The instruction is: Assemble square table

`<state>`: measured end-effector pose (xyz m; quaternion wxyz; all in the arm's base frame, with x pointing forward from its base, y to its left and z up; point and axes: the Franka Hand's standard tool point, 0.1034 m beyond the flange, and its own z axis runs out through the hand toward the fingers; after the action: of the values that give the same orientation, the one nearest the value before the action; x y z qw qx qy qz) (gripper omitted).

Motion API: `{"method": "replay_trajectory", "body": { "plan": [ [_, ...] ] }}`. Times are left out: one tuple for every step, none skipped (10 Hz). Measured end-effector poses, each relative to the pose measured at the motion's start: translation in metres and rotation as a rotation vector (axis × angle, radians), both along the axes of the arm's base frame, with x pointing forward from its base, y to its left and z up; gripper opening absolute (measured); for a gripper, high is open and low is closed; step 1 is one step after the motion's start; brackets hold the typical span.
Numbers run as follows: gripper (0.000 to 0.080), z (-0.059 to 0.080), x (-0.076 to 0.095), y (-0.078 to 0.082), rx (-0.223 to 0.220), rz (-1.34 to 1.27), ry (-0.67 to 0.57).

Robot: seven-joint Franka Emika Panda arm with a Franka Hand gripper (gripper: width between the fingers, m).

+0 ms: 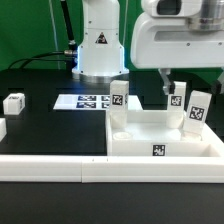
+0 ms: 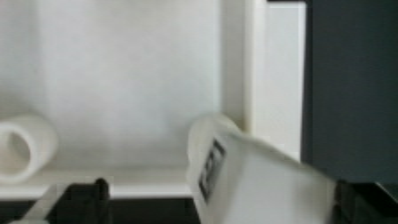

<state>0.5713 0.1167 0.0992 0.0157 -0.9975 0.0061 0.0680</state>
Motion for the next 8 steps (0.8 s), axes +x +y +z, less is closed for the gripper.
{"method": "replay_trajectory", "body": {
  "plan": [
    [0.0643,-0.008,-0.01,0.004,-0.001,-0.013,-0.002],
    [0.0643,-0.014,-0.016,0.008,-0.007,-0.022,0.004],
    [0.0648,-0.017,-0.016,0.009,-0.012,-0.018,0.005],
    [0.0648,-0.018,-0.009,0.01,-0.012,-0.019,-0.003],
    [0.0649,-0.018,-0.005,0.012,-0.012,-0.02,-0.008],
    [0.0649,-0.02,-0.005,0.011,-0.013,-0.02,-0.006],
    [0.0649,-0.022,-0.005,0.011,-0.014,-0.02,-0.005],
    [0.0649,-0.022,-0.003,0.012,-0.013,-0.019,-0.008]
  ]
}}
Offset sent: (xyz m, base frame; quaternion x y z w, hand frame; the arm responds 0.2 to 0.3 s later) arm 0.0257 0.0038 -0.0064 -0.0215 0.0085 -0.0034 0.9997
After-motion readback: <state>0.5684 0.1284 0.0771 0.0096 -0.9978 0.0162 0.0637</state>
